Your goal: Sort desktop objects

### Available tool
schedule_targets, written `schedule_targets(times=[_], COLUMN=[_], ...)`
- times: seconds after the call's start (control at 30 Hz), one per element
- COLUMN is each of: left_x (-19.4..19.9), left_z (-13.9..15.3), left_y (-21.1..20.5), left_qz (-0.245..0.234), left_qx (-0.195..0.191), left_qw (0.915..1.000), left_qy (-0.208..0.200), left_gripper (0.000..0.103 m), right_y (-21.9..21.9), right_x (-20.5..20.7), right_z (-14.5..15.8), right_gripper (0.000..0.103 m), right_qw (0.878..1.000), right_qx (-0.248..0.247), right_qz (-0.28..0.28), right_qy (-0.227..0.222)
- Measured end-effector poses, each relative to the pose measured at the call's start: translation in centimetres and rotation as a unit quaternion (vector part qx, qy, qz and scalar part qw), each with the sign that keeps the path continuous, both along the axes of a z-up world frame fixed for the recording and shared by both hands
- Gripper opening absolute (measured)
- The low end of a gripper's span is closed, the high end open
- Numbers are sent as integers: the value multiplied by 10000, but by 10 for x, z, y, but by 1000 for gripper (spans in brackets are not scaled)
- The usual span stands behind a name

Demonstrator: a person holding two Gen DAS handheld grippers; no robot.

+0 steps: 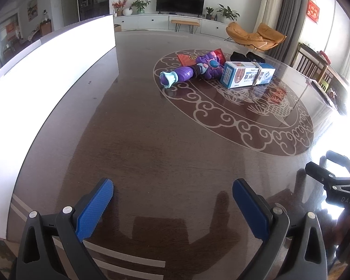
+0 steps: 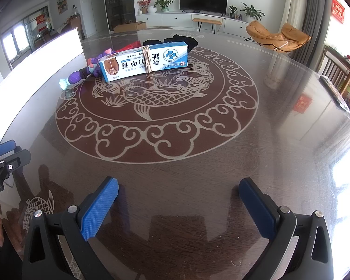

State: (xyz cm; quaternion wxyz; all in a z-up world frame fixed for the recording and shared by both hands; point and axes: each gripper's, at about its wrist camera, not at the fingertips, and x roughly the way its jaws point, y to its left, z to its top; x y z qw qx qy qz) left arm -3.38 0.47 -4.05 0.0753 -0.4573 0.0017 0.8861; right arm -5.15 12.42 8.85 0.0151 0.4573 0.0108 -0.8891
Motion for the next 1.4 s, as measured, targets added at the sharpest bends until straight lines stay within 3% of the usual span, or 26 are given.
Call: schedule_targets(times=[0.73, 1.4], left_x=[5, 7], left_z=[-3, -3], left_y=[8, 9], left_qz=[-19, -19], left_qx=[-338, -331], left_qw=[9994, 9994], left_qy=[39, 56], left_gripper=[103, 103], right_y=[0, 0], right_x=[0, 0], right_z=[0, 0], right_gripper=[103, 103], right_qw=[10000, 10000], right_qx=[0, 0], right_qz=[3, 5], right_qy=[0, -2])
